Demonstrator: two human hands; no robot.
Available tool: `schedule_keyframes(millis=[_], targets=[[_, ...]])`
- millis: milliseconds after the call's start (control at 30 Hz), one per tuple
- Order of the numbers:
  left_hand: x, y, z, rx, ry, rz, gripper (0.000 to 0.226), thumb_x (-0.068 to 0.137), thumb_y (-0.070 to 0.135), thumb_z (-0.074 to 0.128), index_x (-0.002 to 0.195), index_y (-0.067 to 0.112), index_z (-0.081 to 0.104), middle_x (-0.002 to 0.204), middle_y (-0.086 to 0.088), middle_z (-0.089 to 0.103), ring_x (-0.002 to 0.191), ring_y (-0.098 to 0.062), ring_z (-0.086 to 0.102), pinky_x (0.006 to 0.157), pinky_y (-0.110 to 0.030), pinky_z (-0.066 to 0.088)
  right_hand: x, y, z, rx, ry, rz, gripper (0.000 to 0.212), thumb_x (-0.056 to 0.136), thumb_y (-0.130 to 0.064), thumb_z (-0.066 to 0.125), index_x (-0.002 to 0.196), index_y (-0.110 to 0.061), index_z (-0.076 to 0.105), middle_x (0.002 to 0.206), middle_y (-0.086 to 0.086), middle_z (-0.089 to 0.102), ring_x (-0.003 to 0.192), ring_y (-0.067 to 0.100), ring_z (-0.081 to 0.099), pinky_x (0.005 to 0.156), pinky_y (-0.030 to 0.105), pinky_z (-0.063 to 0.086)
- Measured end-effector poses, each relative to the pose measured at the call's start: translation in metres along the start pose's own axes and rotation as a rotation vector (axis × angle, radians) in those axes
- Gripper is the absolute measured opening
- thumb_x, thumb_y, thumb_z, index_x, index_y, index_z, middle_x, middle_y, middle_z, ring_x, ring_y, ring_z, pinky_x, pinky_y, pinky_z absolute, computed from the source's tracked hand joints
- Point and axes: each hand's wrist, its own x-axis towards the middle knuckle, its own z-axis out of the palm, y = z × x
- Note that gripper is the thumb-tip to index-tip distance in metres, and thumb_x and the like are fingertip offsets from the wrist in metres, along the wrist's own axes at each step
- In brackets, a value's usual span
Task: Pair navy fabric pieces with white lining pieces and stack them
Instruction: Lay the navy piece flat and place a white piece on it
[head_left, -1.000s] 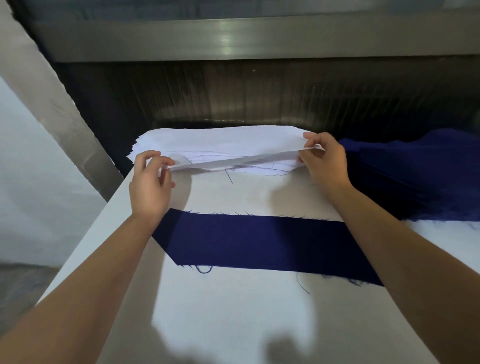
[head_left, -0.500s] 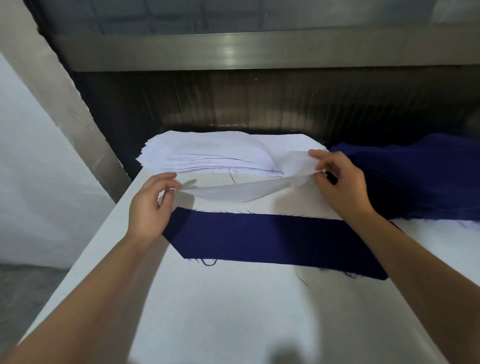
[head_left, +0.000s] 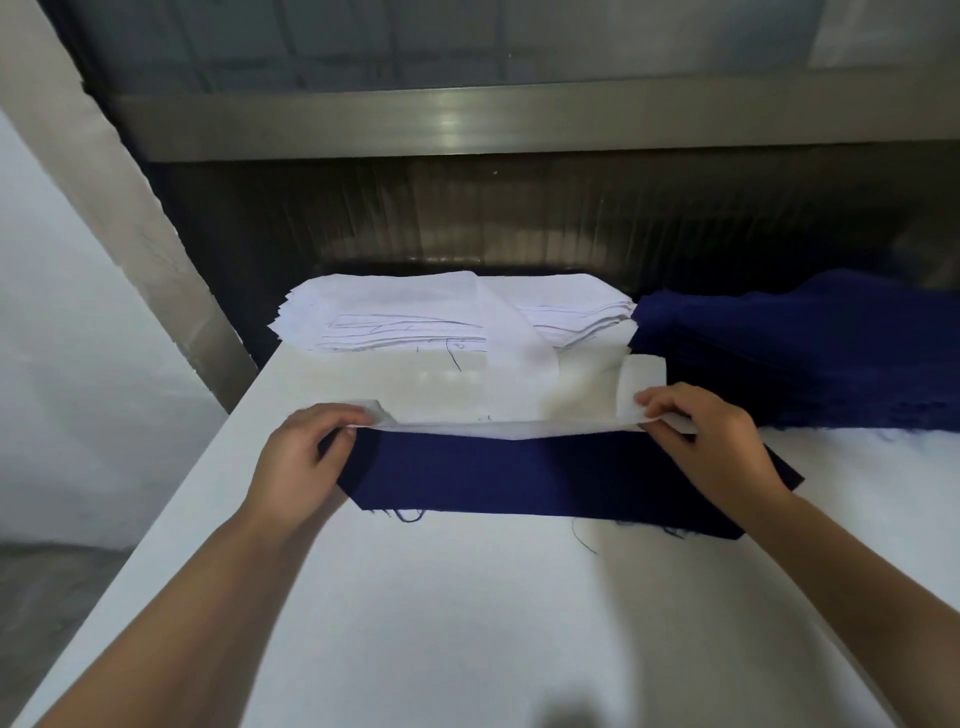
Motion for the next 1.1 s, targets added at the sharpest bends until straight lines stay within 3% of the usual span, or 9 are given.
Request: schedule_keyframes(millis=[167,367,467,567,633,767,900,1100], targets=[[-0.013,-0.003,-0.007,-0.002,-0.054,-0.008,0.030,0.088,-0.009,0.057,0.097,0.014,0.073,0.100,0.018,0.064,0.096,-0.012,0.059,0.081,-0.005,0.039,-0.027,0.006,-0.014,-0.155,0.005,-0.073,0.018,0.072,0.009,0.072,0.079,-0.005,0.065,0.092,0.006,0.068,0.081,0.017,0.061,0.073,0.009,0.042],[-0.026,0.001,-0.006,-0.078,-0.119,0.000,0.051,0.083,-0.020,0.053,0.098,0.027,0.066,0.099,0.006,0.069,0.097,0.010,0.056,0.086,-0.008,0.041,-0.053,0.011,-0.022,-0.187,-0.040,0.037,0.027,0.068,0.016,0.066,0.083,-0.008,0.066,0.087,0.001,0.064,0.074,0.014,0.056,0.069,0.015,0.039],[-0.030,0.000,-0.007,-0.114,-0.133,-0.057,0.055,0.087,-0.020,0.045,0.090,0.031,0.068,0.103,0.010,0.069,0.101,0.009,0.055,0.091,-0.008,0.038,-0.055,0.012,-0.021,-0.130,-0.067,0.156,0.022,0.078,0.005,0.061,0.090,-0.012,0.065,0.087,-0.005,0.061,0.072,0.007,0.053,0.065,0.017,0.038],[-0.032,0.002,-0.008,-0.134,-0.130,-0.105,0.051,0.092,-0.011,0.045,0.087,0.036,0.066,0.098,0.026,0.068,0.097,0.013,0.054,0.086,-0.002,0.036,-0.049,0.012,-0.018,-0.053,-0.011,0.256,0.008,0.087,-0.013,0.060,0.089,-0.020,0.061,0.083,-0.014,0.057,0.071,0.002,0.052,0.062,0.014,0.037],[-0.031,0.002,-0.008,-0.133,-0.134,-0.111,0.046,0.093,-0.005,0.050,0.086,0.038,0.065,0.097,0.033,0.065,0.088,0.010,0.057,0.079,-0.003,0.038,-0.048,0.013,-0.015,-0.056,0.037,0.285,0.010,0.086,-0.008,0.061,0.089,-0.018,0.062,0.083,-0.009,0.058,0.073,0.000,0.050,0.063,0.013,0.036],[-0.030,0.001,-0.006,-0.182,-0.109,-0.140,0.040,0.091,-0.004,0.056,0.088,0.035,0.065,0.099,0.011,0.071,0.081,-0.011,0.060,0.076,-0.017,0.046,-0.052,0.018,-0.012,-0.078,0.132,0.296,0.026,0.078,0.014,0.058,0.085,-0.009,0.066,0.082,-0.004,0.058,0.069,0.009,0.051,0.064,0.010,0.037],[-0.033,0.000,-0.002,-0.219,-0.073,-0.176,0.039,0.089,-0.006,0.059,0.088,0.032,0.065,0.102,0.008,0.070,0.079,-0.004,0.058,0.071,-0.004,0.042,-0.052,0.021,-0.012,-0.095,0.174,0.258,0.027,0.079,0.016,0.056,0.084,-0.008,0.067,0.085,-0.002,0.059,0.080,0.018,0.054,0.074,0.027,0.039],[-0.034,0.002,-0.004,-0.183,-0.054,-0.140,0.034,0.095,0.005,0.055,0.088,0.038,0.063,0.095,0.012,0.069,0.082,0.006,0.058,0.072,-0.004,0.040,-0.051,0.025,-0.012,-0.117,0.148,0.240,0.029,0.082,0.016,0.052,0.085,-0.007,0.068,0.089,-0.002,0.060,0.087,0.019,0.053,0.081,0.030,0.039]])
